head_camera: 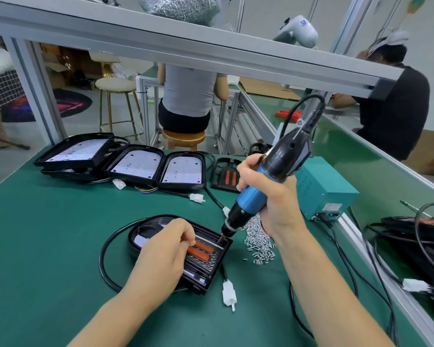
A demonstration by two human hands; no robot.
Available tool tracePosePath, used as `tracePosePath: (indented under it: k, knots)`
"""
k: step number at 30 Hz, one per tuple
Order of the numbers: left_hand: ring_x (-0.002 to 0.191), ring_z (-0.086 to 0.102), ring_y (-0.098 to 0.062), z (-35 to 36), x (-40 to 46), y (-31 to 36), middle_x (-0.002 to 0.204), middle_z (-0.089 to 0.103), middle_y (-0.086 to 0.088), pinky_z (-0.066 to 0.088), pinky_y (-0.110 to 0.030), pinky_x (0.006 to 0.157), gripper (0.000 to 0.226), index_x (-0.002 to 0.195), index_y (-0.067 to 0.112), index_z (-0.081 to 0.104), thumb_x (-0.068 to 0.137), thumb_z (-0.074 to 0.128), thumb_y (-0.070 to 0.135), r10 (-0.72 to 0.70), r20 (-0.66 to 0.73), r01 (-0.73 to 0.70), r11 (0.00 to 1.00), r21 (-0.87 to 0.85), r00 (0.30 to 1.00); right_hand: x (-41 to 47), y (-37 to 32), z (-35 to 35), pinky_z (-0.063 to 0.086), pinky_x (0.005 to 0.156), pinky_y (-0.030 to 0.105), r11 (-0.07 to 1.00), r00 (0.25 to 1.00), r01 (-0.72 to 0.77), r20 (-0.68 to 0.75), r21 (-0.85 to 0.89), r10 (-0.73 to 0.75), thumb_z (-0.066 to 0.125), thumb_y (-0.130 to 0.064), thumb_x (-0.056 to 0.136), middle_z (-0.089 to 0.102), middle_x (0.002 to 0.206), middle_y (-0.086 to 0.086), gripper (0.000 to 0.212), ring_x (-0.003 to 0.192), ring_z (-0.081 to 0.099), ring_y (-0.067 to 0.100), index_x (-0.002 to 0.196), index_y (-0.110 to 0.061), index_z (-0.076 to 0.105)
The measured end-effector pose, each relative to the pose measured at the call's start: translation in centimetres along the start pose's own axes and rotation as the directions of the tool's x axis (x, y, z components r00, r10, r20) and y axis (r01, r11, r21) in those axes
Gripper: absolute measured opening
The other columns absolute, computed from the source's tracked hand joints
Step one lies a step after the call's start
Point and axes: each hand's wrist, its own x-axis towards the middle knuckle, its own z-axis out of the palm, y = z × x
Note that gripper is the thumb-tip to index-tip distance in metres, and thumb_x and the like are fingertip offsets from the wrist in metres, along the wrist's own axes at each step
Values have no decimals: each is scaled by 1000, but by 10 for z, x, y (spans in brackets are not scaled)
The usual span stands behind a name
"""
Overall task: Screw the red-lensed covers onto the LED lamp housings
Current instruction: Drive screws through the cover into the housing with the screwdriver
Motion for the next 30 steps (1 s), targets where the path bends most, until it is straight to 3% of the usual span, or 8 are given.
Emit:
tracePosePath:
  k: [4, 6, 9, 13, 17, 20, 26, 30]
  knots:
    - [70, 55, -13, -2, 12, 5, 78, 65, 4, 41, -18, 59, 36, 77, 31, 46, 90, 44, -2, -20, 7, 19, 999, 26, 1000, 5, -2, -4, 51, 70, 37, 997, 995, -62, 81, 41, 58, 71, -3, 70, 64, 78, 10, 16, 66, 59, 25, 82, -14, 67]
    - [58, 48, -5, 2, 22, 12, 76, 63, 2, 37, -14, 51, 34, 80, 30, 45, 89, 41, -3, -12, 25, 11, 999, 43, 1000, 5, -2, -5, 50, 66, 36, 997, 997, -69, 47, 34, 68, 72, -4, 68, 58, 69, 8, 16, 58, 57, 24, 77, -14, 64]
    - [51, 34, -9, 12, 37, 29, 67, 50, 1, 33, -17, 46, 29, 83, 28, 43, 91, 40, 0, 35, 32, -37, 997, 64, 999, 1, -1, -4, 46, 60, 33, 998, 999, -3, -48, 55, 5, 75, -10, 62, 55, 64, 2, 17, 53, 53, 22, 73, -20, 65]
    - [66, 39, -18, 27, 60, 42, 73, 42, 7, 35, -34, 64, 30, 90, 26, 39, 89, 40, -4, 62, 51, -74, 963, 259, 997, -2, -15, -19, 45, 57, 29, 987, 969, 116, -232, 113, -87, 68, -3, 67, 58, 63, -6, 22, 50, 52, 16, 65, -25, 66]
    - [93, 50, -27, 53, 79, 54, 104, 58, -3, 43, -37, 83, 26, 100, 16, 50, 87, 41, -5, 2, 232, -91, 923, 373, 973, -5, -30, -40, 42, 53, 26, 992, 933, 111, -349, 58, -83, 69, -4, 67, 54, 62, -1, 18, 48, 49, 19, 65, -20, 61]
    - [102, 54, -28, 73, 89, 62, 110, 61, -6, 44, -35, 86, 29, 101, 17, 55, 86, 42, -4, -58, 356, -122, 878, 463, 933, -12, -34, -49, 43, 52, 26, 996, 930, 69, -365, 53, -45, 68, -5, 66, 53, 61, 3, 16, 48, 48, 20, 63, -19, 61]
    - [94, 55, -26, 96, 86, 56, 97, 68, -1, 30, -32, 83, 31, 97, 17, 69, 83, 48, -2, -33, 473, -314, 707, 634, 880, -23, -37, -64, 46, 54, 25, 994, 931, 52, -365, 101, -11, 70, -7, 67, 68, 79, 4, 14, 54, 50, 19, 61, -20, 66]
    - [91, 51, -19, 96, 82, 50, 95, 71, 3, 27, -31, 90, 15, 86, 21, 70, 84, 59, 10, -12, 434, -312, 678, 665, 901, -27, -40, -69, 45, 55, 24, 998, 932, 44, -361, 40, -26, 71, -8, 67, 59, 65, -4, 18, 50, 51, 20, 62, -22, 64]
